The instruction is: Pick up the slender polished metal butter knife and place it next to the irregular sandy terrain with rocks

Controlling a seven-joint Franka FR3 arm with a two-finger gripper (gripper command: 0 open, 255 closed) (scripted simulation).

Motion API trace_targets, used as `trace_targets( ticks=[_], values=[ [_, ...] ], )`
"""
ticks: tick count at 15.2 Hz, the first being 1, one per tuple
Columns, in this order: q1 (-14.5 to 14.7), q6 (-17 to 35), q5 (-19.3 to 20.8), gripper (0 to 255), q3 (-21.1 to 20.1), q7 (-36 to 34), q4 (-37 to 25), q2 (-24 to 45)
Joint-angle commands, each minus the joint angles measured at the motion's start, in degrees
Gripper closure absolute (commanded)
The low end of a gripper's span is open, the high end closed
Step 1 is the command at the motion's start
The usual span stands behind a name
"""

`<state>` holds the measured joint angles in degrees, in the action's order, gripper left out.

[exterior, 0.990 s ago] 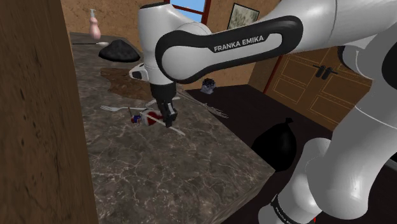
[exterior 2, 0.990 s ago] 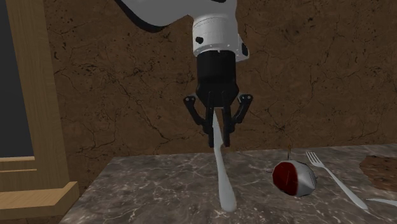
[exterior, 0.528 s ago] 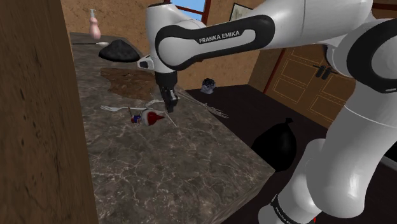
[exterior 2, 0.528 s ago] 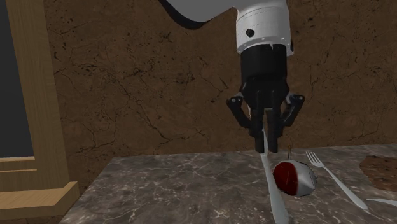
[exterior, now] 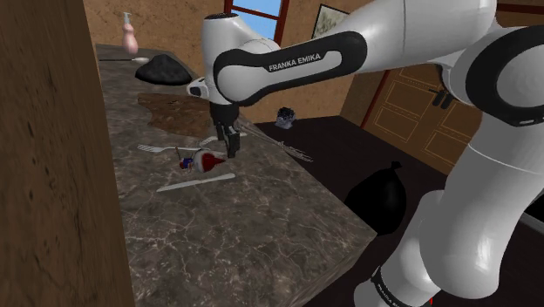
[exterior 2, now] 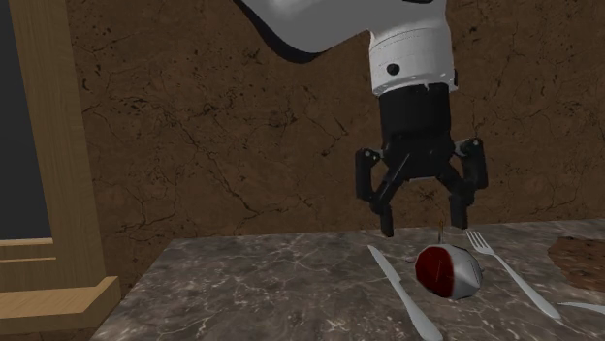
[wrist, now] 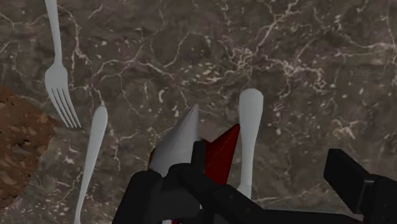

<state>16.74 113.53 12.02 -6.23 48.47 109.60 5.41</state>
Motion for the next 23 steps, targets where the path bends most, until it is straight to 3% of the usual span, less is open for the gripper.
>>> trace_targets(
  ticks=[1, 5, 8, 16, 23],
  values=[
    [0.88, 7.67, 1.24, 0, -0.6, -4.08, 4.16, -0.87],
    [3.16, 22.06, 7.23, 0, -1.78, -15.36, 10.28, -0.33],
    [5.29, 31.19, 15.74, 0, -1.77, -26.88, 12.25, 1.97],
    [5.21, 35.0, 18.77, 0, -0.42, -28.94, 11.03, 7.11],
    [5.22, 34.98, 18.76, 0, -0.42, -28.93, 11.03, 7.1]
  ],
)
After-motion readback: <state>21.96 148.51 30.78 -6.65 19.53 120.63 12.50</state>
